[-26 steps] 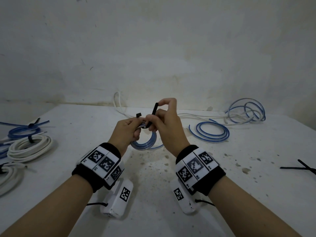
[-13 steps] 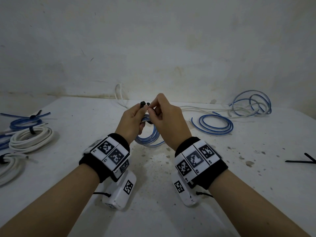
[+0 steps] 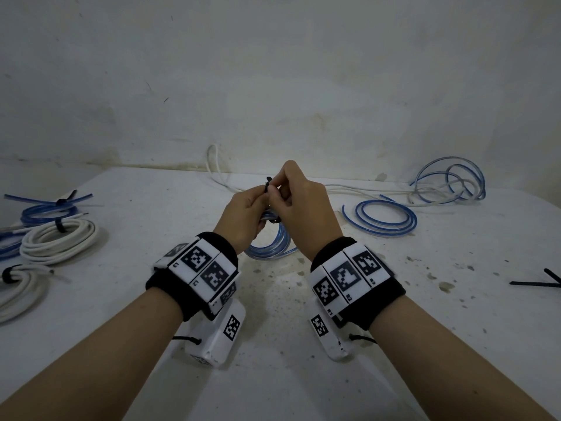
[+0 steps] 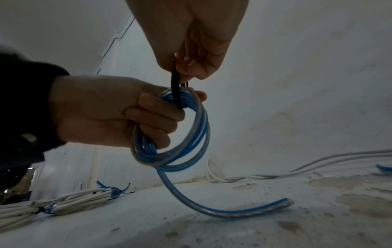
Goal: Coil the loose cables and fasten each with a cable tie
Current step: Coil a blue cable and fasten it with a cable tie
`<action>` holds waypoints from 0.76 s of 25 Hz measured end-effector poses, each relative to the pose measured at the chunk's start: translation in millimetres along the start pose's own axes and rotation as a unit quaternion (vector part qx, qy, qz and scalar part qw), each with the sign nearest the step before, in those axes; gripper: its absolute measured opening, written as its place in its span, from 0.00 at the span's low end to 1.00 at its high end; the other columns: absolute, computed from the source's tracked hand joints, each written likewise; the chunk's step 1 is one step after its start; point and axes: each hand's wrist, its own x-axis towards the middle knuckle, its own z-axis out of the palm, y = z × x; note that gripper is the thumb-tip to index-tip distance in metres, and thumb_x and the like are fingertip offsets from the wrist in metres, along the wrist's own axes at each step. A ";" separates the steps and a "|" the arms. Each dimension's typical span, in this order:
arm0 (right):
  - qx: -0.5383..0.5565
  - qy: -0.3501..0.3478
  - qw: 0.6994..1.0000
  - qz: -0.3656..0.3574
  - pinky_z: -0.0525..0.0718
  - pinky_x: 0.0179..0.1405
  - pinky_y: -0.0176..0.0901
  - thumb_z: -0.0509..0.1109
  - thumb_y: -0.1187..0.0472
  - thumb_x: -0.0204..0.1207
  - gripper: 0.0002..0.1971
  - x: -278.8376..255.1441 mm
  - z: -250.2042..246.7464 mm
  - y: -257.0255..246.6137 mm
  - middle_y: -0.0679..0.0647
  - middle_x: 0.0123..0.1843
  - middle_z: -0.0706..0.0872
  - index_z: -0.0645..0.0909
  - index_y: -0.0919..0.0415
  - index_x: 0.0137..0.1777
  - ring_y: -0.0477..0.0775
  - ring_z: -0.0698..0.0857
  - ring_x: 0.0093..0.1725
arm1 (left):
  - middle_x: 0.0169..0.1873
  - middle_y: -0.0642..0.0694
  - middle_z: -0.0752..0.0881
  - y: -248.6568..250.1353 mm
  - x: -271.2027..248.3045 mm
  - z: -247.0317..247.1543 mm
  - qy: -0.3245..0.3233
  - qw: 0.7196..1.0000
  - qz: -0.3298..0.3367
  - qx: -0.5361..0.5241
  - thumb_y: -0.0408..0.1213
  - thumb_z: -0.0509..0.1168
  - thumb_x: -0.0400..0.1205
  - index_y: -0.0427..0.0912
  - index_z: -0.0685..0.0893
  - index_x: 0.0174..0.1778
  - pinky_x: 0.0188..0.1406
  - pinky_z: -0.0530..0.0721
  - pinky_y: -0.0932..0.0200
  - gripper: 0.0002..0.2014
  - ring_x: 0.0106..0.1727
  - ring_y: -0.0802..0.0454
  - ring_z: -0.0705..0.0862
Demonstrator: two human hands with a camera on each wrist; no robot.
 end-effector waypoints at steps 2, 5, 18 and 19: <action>0.002 0.003 1.000 0.002 0.72 0.27 0.36 0.63 0.65 0.80 0.03 0.5 -0.7 -0.3 0.53 0.30 0.76 0.73 0.65 0.47 0.50 0.73 0.28 | 0.15 0.52 0.70 0.4 -0.3 3.9 -0.006 1.000 0.004 0.013 0.33 0.51 0.86 0.46 0.76 0.30 0.13 0.61 0.73 0.19 0.12 0.62 0.62; 0.025 0.011 1.000 0.004 0.73 0.27 0.37 0.65 0.66 0.78 0.06 -0.8 -4.1 1.4 0.53 0.28 0.76 0.70 0.60 0.42 0.45 0.72 0.25 | 0.09 0.56 0.68 -0.4 2.1 3.4 0.010 1.000 -0.018 -0.004 0.33 0.51 0.86 0.44 0.74 0.29 0.13 0.60 0.71 0.19 0.11 0.62 0.62; 0.028 -0.027 0.999 0.025 0.74 0.31 0.39 0.67 0.66 0.76 0.08 1.2 -5.1 12.5 0.57 0.29 0.78 0.70 0.58 0.40 0.47 0.72 0.25 | 0.20 0.44 0.67 -9.7 10.6 0.9 0.039 0.997 -0.028 0.061 0.34 0.53 0.85 0.41 0.72 0.27 0.14 0.61 0.71 0.18 0.12 0.59 0.64; 0.026 -0.030 0.999 0.023 0.75 0.31 0.39 0.67 0.66 0.76 0.08 1.5 -4.9 12.5 0.57 0.29 0.78 0.70 0.58 0.40 0.47 0.72 0.26 | 0.21 0.44 0.68 -9.9 10.5 0.9 0.037 0.997 -0.027 0.066 0.34 0.53 0.85 0.41 0.72 0.28 0.14 0.62 0.71 0.17 0.12 0.59 0.64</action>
